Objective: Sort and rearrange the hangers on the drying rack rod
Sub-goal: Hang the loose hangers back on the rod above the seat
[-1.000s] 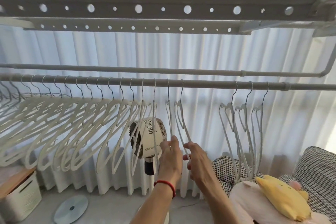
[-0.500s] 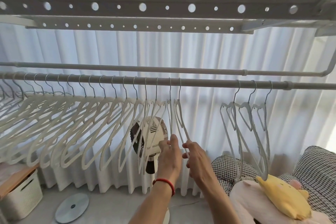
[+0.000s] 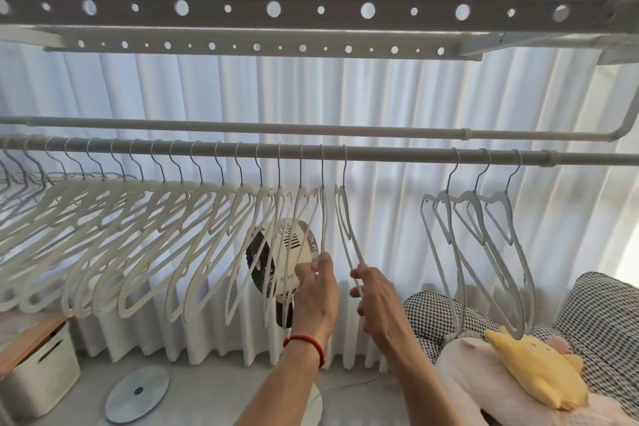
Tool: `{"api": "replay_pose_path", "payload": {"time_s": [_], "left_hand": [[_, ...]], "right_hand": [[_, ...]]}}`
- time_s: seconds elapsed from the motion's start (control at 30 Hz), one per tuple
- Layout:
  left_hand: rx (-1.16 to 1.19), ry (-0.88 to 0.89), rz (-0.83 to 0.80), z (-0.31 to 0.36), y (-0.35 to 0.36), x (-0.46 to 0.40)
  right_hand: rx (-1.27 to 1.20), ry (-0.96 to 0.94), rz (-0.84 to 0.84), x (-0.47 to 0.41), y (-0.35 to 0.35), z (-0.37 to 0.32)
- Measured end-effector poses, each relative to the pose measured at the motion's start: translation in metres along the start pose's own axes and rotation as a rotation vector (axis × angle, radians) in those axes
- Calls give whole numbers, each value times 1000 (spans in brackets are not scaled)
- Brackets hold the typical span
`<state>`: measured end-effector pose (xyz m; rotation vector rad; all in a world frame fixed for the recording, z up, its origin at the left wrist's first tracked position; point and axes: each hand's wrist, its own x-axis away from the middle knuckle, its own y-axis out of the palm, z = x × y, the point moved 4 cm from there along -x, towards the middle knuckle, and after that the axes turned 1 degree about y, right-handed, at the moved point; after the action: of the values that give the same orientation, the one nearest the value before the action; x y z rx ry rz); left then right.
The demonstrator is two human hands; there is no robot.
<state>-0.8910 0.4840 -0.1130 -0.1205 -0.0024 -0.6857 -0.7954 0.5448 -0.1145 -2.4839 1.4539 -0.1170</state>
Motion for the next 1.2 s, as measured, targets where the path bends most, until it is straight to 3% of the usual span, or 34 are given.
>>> {"api": "replay_pose_path", "payload": {"time_s": [0.43, 0.63, 0.87, 1.03, 1.1, 1.2], "left_hand": [[16, -2, -16, -2, -10, 2], [-222, 169, 26, 11, -11, 22], [-534, 673, 242, 33, -4, 60], [-435, 891, 133, 51, 25, 81], [-433, 940, 117, 55, 39, 86], [-425, 916, 53, 58, 56, 87]], "right_hand": [[-12, 9, -34, 5, 5, -4], [-40, -9, -40, 9, 2, -2], [83, -203, 173, 30, -23, -10], [65, -459, 566, 56, -67, -24], [68, -453, 654, 55, -86, -19], [66, -260, 570, 36, -102, -2]]}}
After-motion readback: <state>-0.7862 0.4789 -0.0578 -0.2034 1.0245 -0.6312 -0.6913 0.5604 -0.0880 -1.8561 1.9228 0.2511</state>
